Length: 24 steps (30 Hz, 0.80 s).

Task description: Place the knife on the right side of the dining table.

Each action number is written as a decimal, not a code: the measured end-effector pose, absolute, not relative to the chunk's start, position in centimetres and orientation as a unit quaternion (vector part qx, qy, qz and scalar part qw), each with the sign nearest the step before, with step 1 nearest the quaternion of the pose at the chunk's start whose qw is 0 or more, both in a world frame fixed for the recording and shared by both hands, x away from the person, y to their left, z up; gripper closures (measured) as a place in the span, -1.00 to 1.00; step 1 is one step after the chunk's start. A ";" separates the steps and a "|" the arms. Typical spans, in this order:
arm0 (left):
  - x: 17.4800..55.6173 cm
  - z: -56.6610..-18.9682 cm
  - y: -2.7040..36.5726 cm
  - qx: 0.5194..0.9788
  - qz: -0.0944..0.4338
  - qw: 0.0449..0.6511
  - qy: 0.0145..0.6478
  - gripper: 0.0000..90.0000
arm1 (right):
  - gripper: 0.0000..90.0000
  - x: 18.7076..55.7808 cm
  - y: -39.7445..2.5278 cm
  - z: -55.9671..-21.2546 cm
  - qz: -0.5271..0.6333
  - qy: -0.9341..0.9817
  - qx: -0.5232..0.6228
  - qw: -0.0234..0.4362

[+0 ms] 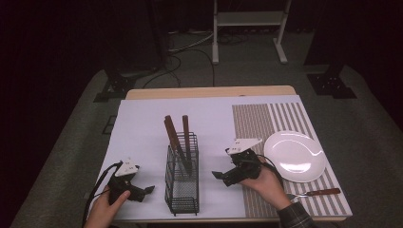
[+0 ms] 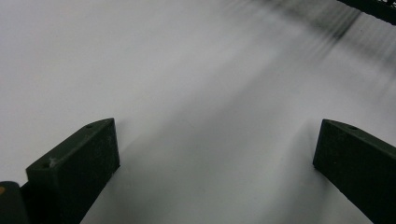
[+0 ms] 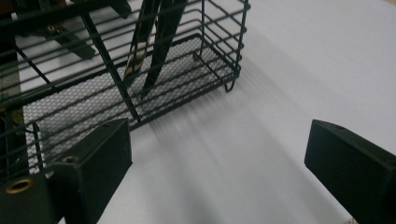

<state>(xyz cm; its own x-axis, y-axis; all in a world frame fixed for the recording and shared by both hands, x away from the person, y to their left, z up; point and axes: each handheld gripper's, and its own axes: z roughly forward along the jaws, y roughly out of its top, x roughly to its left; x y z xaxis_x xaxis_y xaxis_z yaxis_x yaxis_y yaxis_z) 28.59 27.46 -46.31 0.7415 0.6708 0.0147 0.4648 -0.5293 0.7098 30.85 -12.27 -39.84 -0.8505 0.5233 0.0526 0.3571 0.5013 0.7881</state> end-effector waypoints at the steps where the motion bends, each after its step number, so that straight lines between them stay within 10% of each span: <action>1: 28.6 -46.3 27.5 0.862 0.145 0.356 0.329 -1.00 | -0.86 30.9 -12.2 -39.7 0.431 0.860 0.254 0.097; 24: 28.6 -46.3 27.5 0.863 0.145 0.355 0.328 -1.00 | -0.86 32.6 -11.0 -35.7 0.467 0.841 0.257 0.091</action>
<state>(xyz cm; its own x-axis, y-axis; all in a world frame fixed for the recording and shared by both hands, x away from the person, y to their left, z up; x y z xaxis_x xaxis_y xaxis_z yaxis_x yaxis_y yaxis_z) 28.57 27.47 -46.29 0.7428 0.6693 0.0169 0.4634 -0.5321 0.7086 32.63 -11.03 -35.70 -0.8510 0.5176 0.0882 0.3485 0.4313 0.8322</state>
